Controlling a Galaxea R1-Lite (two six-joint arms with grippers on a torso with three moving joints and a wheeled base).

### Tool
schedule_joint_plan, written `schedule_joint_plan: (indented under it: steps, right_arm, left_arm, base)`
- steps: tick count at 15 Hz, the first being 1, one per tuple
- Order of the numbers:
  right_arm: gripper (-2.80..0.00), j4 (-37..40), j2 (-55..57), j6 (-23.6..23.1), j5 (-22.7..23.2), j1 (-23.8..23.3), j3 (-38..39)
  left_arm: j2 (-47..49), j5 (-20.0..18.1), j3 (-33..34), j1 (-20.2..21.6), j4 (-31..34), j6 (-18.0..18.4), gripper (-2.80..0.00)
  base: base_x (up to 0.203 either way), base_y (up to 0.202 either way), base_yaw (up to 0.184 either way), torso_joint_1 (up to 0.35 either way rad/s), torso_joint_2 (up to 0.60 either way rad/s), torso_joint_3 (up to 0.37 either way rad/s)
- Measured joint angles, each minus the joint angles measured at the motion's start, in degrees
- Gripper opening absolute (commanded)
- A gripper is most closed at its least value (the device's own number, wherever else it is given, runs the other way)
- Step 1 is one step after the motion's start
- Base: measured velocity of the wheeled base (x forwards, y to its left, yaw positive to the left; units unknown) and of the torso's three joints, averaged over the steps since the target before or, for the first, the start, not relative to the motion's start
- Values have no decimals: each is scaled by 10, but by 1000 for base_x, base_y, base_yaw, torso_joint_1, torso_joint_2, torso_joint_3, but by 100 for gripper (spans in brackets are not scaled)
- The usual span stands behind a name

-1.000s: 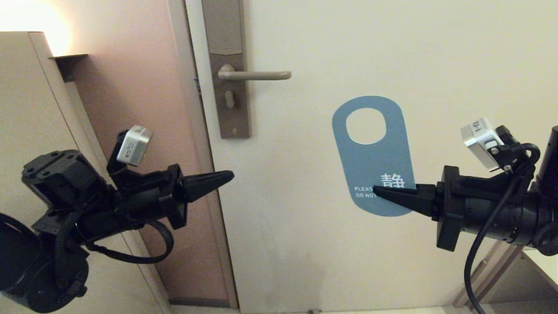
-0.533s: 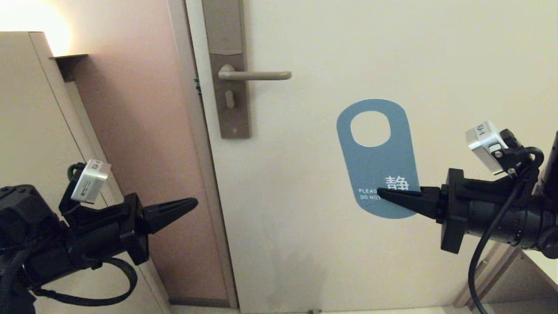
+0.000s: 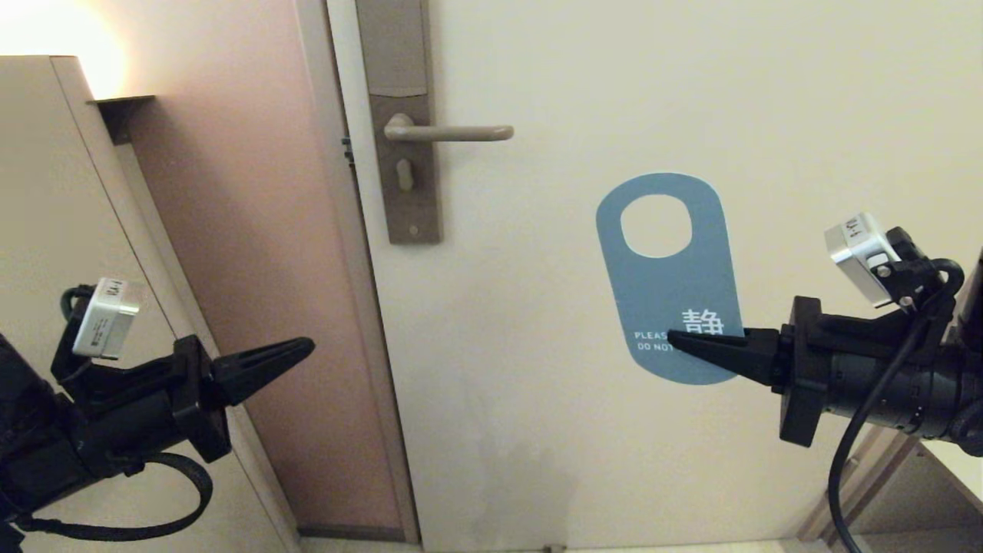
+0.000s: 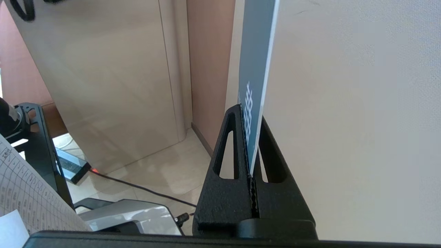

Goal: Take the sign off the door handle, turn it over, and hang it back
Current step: Hang the sign back with the other side facing out

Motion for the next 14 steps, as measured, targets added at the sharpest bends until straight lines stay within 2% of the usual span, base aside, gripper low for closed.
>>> schedule_joint_plan:
  steps: [6,10,14]
  right_arm:
    - [-280,0,-3,-1,0,-1,1]
    - [-280,0,-11,-2,0,-7,8]
    - [-280,0,-24,-3,0,-12,17]
  left_arm:
    - [-108,0,7,50,4,-4,-280]
    - [-202,1,65,55,11,-10,-280]
    - [-311,8,101,55,78,-15,-280]
  base:
    - [0,0,0,0,0,0]
    - [0,0,0,0,0,0]
    - [0,0,0,0,0,0]
